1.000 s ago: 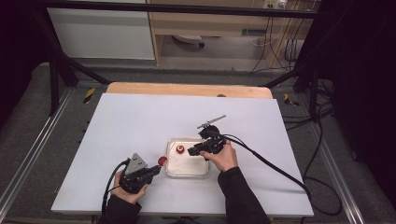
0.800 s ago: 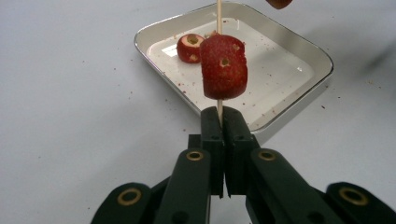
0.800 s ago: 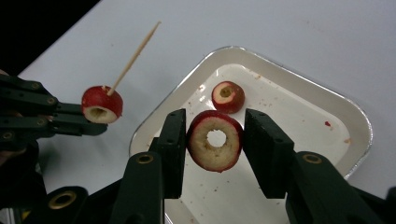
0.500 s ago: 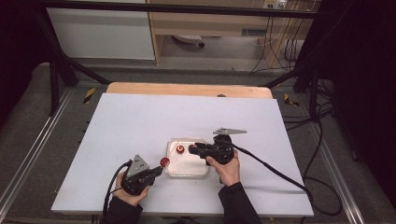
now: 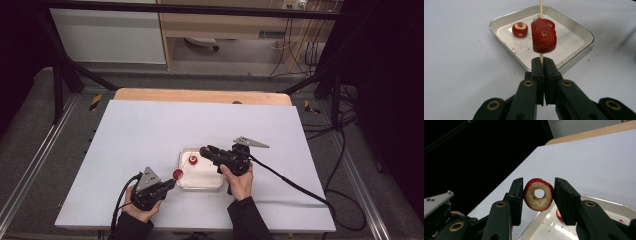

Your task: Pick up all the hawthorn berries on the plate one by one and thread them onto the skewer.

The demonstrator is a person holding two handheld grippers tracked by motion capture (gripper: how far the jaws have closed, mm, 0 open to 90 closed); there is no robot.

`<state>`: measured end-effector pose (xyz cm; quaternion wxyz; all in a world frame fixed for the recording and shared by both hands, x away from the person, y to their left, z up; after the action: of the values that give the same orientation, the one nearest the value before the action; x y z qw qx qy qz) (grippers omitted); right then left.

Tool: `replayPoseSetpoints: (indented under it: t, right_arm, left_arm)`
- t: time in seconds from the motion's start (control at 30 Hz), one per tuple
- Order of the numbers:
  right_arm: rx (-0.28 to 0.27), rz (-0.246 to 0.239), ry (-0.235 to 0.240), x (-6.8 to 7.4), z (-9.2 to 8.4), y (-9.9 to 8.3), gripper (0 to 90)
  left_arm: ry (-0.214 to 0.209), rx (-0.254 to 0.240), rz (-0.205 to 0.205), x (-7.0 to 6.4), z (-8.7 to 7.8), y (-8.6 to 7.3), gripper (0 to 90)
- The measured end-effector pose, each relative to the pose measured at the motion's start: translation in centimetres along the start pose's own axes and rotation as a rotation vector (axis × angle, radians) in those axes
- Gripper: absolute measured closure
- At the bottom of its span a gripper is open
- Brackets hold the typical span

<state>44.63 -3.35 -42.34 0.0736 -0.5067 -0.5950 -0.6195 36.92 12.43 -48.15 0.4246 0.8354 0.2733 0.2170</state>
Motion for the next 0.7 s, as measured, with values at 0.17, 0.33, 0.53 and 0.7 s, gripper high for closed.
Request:
replayPoseSetpoints:
  t: [0.17, 0.33, 0.53, 0.7]
  right_arm:
    - [-0.068, 0.011, 0.028, 0.5, -0.1, 0.9, 60.7]
    - [-0.136, 0.011, 0.053, 0.8, -0.1, 1.7, 60.7]
    - [-0.176, 0.013, 0.052, 0.5, 0.2, 1.9, 60.7]
    - [-0.191, 0.006, 0.054, 0.1, 0.8, 1.6, 60.7]
  left_arm:
    - [0.001, -0.007, 0.001, -0.1, 0.0, 0.1, 88.1]
    - [0.0, -0.016, -0.001, -0.3, -0.1, 0.3, 88.1]
    - [-0.012, -0.042, 0.002, -0.6, 0.0, 0.8, 88.1]
    - [-0.022, -0.049, -0.012, -0.9, 0.0, 1.0, 88.1]
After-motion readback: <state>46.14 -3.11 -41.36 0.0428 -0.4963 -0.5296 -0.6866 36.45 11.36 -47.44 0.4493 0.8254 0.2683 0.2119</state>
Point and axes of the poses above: each handheld gripper's, and its own axes: z roughly forward along the jaws, y roughly out of its top, x roughly to its left, the point moved 9 cm from there along z, roughly forward along the jaws, and after that the axes turned 14 degrees about z, right-handed, at the moved point
